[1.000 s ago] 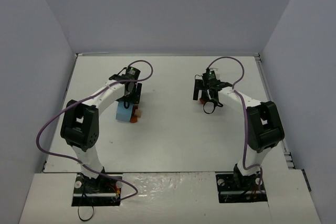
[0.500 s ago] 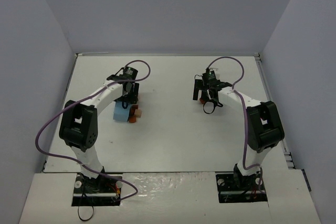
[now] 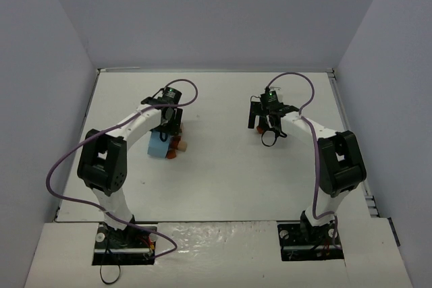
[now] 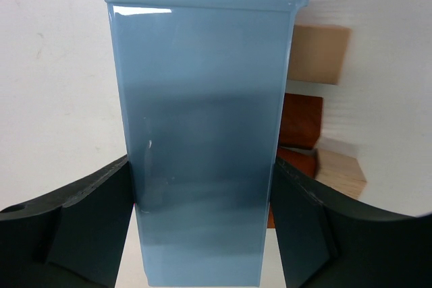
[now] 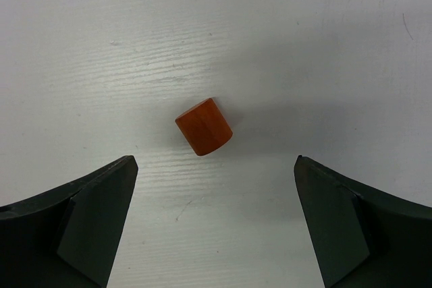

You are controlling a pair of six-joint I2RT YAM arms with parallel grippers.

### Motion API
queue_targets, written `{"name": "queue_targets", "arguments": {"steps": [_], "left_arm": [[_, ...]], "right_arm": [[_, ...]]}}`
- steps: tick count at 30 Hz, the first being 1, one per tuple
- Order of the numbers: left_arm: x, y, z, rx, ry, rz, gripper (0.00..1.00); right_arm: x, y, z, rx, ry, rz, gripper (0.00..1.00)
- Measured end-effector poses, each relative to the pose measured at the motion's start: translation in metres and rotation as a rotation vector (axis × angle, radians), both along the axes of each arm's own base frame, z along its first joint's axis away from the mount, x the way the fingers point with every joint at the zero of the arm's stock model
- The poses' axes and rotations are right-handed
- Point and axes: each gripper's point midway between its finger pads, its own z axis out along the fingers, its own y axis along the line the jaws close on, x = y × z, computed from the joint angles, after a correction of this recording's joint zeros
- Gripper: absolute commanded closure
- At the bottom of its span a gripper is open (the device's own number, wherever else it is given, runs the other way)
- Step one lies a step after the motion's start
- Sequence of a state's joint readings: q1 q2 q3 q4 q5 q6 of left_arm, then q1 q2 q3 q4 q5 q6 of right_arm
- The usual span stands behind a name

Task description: Build the wood block tower

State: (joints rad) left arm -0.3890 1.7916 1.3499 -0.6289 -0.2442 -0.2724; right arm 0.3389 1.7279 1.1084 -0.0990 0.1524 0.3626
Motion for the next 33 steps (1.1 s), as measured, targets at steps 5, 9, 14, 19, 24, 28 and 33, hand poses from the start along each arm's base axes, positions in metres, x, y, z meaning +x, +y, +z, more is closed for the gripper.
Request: {"name": "queue_targets", "arguments": {"steps": [5,9,14,19,24,28,33], "left_arm": [[0.002,0.021,0.001,0.034,0.002,0.049,1.00],[0.000,0.019,0.002,0.061,0.015,0.041,1.00],[-0.010,-0.005,0.004,0.086,0.026,-0.029,1.00],[-0.016,-0.006,0.002,0.132,0.044,-0.039,1.00],[-0.016,0.008,0.002,0.159,0.048,0.011,1.00],[-0.015,0.015,0.004,0.162,0.055,0.036,1.00],[-0.012,0.016,0.004,0.159,0.058,0.043,1.00]], "right_arm": [[0.000,0.000,0.001,0.001,-0.003,0.000,0.00],[0.000,0.000,0.002,0.001,-0.004,0.000,0.00],[0.000,0.000,0.002,0.001,-0.004,0.000,0.00],[0.000,0.000,0.002,0.001,-0.004,0.000,0.00],[0.000,0.000,0.002,0.001,-0.004,0.000,0.00],[0.000,0.000,0.002,0.001,-0.004,0.000,0.00],[0.000,0.000,0.002,0.001,-0.004,0.000,0.00]]}}
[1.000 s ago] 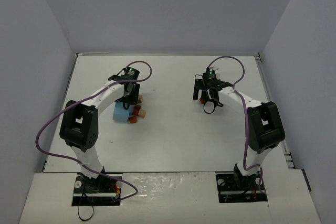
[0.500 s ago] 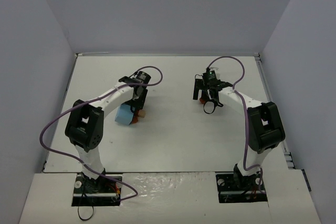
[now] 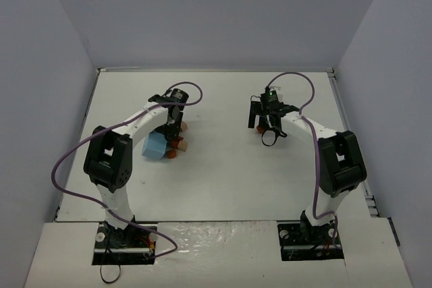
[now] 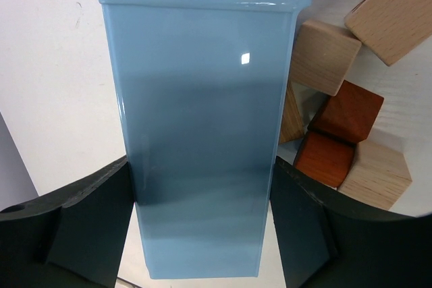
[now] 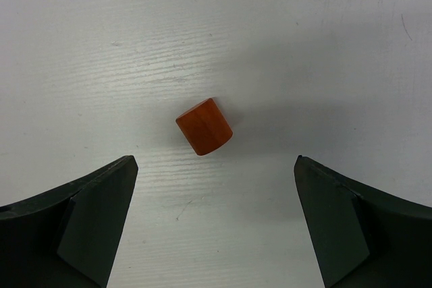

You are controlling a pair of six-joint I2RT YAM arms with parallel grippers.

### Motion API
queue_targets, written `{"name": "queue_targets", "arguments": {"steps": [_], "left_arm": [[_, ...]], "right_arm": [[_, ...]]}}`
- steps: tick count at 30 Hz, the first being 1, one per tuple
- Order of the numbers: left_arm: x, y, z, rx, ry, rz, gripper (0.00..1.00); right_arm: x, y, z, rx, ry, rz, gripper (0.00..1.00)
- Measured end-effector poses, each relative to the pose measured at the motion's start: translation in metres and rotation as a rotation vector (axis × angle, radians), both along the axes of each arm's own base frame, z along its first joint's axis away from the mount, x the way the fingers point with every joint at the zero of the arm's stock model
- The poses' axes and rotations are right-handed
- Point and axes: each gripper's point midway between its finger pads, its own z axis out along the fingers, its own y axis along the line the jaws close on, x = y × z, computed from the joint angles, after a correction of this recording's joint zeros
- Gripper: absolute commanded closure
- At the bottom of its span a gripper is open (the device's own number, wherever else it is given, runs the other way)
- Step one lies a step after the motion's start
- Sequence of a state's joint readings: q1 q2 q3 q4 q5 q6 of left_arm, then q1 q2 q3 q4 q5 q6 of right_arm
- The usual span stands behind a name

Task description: Build the wood block tower

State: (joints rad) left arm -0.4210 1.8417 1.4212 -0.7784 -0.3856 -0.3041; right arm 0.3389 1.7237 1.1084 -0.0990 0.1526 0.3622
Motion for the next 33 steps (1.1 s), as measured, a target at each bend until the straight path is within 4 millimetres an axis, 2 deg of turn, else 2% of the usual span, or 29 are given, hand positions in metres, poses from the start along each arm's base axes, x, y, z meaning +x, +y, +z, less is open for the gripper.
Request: {"name": "queue_targets", "arguments": {"steps": [7,10,15,17,27,33], "left_arm": [[0.004,0.013,-0.001,-0.036,0.010,0.043,1.00],[0.007,0.007,0.001,-0.050,0.008,0.034,1.00],[0.003,-0.018,0.001,-0.098,0.010,-0.005,1.00],[0.000,-0.018,-0.001,-0.095,0.018,-0.007,1.00],[0.003,0.014,-0.001,-0.042,0.007,0.073,1.00],[-0.005,-0.004,0.007,-0.011,-0.001,0.013,1.00]], "right_arm": [[0.000,0.000,0.000,0.000,0.000,0.000,0.00],[0.000,0.000,0.000,0.000,0.000,0.000,0.00],[0.000,0.000,0.000,0.000,0.000,0.000,0.00],[0.000,0.000,0.000,0.000,-0.001,0.000,0.00],[0.000,0.000,0.001,0.001,-0.003,0.000,0.00],[0.000,-0.001,0.004,0.001,-0.010,-0.001,0.00]]}}
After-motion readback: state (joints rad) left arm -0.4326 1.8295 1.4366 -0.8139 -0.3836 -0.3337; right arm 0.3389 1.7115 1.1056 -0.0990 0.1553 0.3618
